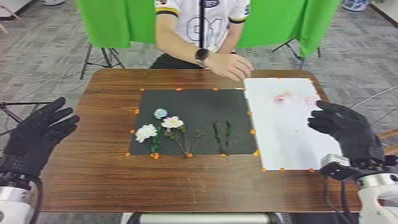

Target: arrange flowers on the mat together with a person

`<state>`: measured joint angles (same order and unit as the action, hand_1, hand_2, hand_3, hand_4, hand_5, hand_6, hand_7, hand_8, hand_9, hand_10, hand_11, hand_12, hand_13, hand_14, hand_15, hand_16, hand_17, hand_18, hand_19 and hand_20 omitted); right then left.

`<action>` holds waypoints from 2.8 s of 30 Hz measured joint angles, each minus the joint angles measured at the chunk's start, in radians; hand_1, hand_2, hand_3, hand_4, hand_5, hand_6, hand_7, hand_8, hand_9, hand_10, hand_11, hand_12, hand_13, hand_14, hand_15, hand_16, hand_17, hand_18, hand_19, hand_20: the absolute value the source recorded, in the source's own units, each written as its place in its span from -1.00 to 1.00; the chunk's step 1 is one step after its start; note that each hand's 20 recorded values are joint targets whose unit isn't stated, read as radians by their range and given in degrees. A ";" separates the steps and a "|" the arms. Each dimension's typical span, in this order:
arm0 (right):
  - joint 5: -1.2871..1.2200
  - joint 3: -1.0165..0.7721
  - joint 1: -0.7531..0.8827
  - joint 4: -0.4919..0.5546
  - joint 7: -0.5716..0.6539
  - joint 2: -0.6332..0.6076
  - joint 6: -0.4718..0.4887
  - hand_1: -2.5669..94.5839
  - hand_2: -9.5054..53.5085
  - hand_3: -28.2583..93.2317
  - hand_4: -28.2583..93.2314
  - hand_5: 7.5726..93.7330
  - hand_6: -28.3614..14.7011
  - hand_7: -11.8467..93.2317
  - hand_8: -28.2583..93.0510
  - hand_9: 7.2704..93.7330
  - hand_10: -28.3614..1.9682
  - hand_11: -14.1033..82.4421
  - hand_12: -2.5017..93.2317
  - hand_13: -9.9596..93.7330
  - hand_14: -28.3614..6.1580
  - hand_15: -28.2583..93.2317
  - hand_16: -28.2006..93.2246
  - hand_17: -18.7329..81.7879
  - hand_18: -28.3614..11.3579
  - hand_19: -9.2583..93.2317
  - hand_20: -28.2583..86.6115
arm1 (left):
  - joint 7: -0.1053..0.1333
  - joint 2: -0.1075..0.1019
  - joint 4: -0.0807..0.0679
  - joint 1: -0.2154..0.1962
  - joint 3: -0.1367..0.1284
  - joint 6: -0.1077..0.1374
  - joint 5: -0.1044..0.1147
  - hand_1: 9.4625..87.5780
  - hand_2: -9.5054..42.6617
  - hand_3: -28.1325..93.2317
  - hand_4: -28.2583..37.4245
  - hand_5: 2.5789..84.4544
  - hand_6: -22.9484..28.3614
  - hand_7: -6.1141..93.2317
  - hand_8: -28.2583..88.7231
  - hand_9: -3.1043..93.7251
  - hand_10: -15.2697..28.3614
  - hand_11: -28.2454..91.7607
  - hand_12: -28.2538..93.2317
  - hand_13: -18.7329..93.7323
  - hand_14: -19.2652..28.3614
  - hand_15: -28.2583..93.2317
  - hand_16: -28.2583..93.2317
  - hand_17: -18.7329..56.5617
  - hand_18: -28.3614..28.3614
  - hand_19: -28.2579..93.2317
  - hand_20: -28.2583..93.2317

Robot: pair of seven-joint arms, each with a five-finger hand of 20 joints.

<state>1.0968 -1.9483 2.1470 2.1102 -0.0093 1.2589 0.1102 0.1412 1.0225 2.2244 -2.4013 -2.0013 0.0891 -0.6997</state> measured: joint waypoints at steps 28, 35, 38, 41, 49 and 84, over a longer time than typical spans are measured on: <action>0.006 0.000 0.048 -0.020 -0.016 0.072 0.063 -0.43 -0.72 0.88 -0.90 -0.05 0.19 -0.30 -0.73 -0.04 -0.08 -0.22 -0.40 -0.02 -0.03 0.14 -0.14 -0.34 -0.56 0.23 0.11 | -0.005 -0.005 -0.009 0.002 0.018 -0.009 0.000 -0.57 -0.63 0.63 -0.88 -0.23 0.08 -0.55 -0.65 -0.31 0.29 -0.19 -0.21 -0.22 0.47 0.01 -0.49 -0.69 0.82 0.26 -0.28; 0.008 0.029 0.030 -0.024 -0.007 0.054 0.031 -0.43 -0.72 0.88 -0.90 -0.05 0.19 -0.30 -0.73 -0.04 -0.08 -0.23 -0.40 -0.02 -0.03 0.13 -0.14 -0.34 -0.56 0.23 0.11 | -0.006 -0.006 -0.010 -0.005 0.031 -0.006 0.001 -0.57 -0.63 0.63 -0.88 -0.23 0.07 -0.55 -0.65 -0.31 0.29 -0.19 -0.21 -0.22 0.47 0.01 -0.49 -0.69 0.81 0.26 -0.28; 0.011 0.041 0.014 -0.030 -0.002 0.050 0.025 -0.43 -0.72 0.88 -0.90 -0.05 0.19 -0.30 -0.73 -0.04 -0.08 -0.23 -0.40 -0.02 -0.03 0.13 -0.14 -0.34 -0.56 0.23 0.11 | -0.006 -0.003 -0.010 -0.004 0.036 -0.006 0.001 -0.57 -0.62 0.63 -0.88 -0.23 0.08 -0.55 -0.65 -0.32 0.29 -0.19 -0.21 -0.22 0.46 0.01 -0.49 -0.69 0.81 0.26 -0.28; 0.013 0.052 0.002 -0.030 0.000 0.042 0.014 -0.43 -0.72 0.88 -0.90 -0.05 0.18 -0.30 -0.73 -0.04 -0.08 -0.23 -0.40 -0.02 -0.03 0.13 -0.14 -0.34 -0.56 0.23 0.11 | -0.006 -0.003 -0.010 -0.004 0.041 -0.007 0.001 -0.57 -0.62 0.63 -0.88 -0.23 0.08 -0.55 -0.65 -0.32 0.29 -0.19 -0.21 -0.22 0.47 0.01 -0.49 -0.69 0.81 0.26 -0.28; 0.017 0.081 -0.030 -0.034 0.012 0.013 0.002 -0.43 -0.72 0.88 -0.90 -0.05 0.19 -0.30 -0.73 -0.04 -0.07 -0.23 -0.40 -0.01 -0.03 0.13 -0.14 -0.34 -0.56 0.23 0.11 | -0.003 -0.004 -0.008 -0.012 0.024 -0.005 0.003 -0.57 -0.62 0.63 -0.88 -0.23 0.08 -0.55 -0.65 -0.31 0.29 -0.19 -0.21 -0.22 0.47 0.01 -0.49 -0.69 0.81 0.26 -0.28; 1.009 0.503 -0.471 -0.452 0.184 -0.462 -0.431 -0.31 -1.00 0.87 -1.00 -0.33 0.06 -0.22 -0.77 -0.26 0.11 -0.20 -0.44 0.02 0.18 0.26 -0.16 -0.26 -0.45 0.35 0.17 | -0.004 -0.018 -0.010 -0.019 0.012 -0.006 0.002 -0.57 -0.62 0.63 -0.88 -0.23 0.08 -0.55 -0.65 -0.31 0.29 -0.19 -0.21 -0.22 0.47 0.01 -0.49 -0.69 0.81 0.26 -0.28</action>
<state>2.1055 -1.4452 1.6755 1.6578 0.1749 0.7966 -0.3206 0.1371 1.0041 2.2146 -2.4204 -1.9893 0.0832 -0.6974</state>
